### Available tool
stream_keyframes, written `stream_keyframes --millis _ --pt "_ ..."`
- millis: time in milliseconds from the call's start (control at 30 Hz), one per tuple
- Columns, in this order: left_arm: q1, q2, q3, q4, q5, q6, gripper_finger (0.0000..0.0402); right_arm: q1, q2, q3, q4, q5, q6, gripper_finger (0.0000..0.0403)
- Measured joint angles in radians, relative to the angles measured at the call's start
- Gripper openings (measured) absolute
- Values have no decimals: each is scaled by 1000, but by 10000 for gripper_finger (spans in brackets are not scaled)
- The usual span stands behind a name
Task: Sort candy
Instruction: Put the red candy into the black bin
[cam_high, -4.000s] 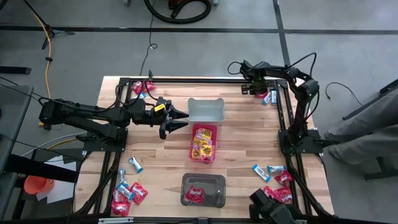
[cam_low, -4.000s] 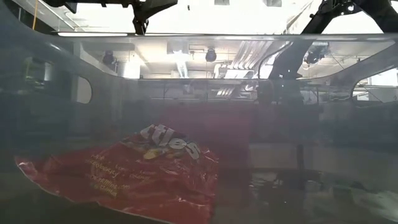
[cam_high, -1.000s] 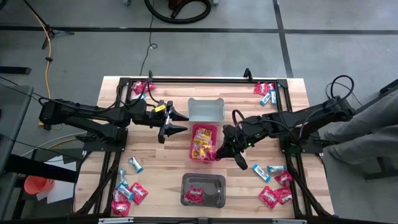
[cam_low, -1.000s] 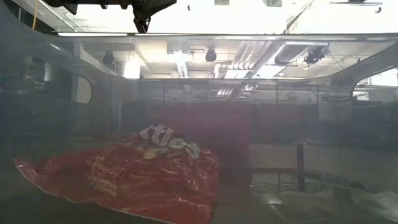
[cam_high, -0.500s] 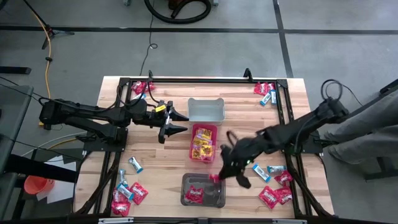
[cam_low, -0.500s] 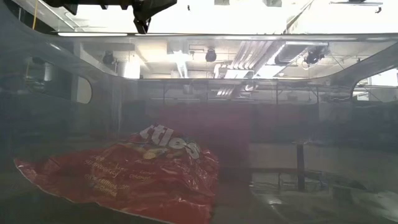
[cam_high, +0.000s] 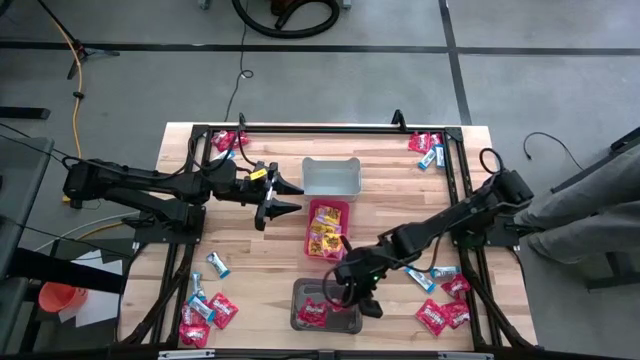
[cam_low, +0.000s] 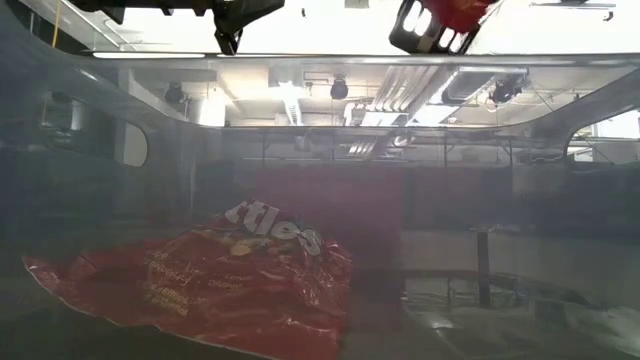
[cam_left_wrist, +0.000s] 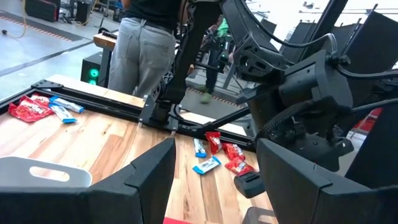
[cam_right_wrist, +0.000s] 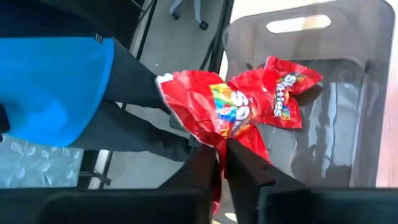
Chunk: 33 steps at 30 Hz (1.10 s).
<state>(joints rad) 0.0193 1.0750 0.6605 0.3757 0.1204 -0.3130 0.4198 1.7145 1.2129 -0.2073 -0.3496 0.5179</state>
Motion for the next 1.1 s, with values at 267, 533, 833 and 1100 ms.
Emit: stream_keyframes --millis 267,533,833,1100 --pt "0 0 0 -11 0 -2 213 0 0 16 -41 -9 14 186" --pt "0 0 0 -13 0 1 213 0 -2 113 -274 8 -189 262" --pt "0 0 0 -17 0 1 213 0 -2 136 -304 96 -343 264" --pt "0 0 0 -13 0 -28 213 -21 -5 155 -390 140 -359 264"
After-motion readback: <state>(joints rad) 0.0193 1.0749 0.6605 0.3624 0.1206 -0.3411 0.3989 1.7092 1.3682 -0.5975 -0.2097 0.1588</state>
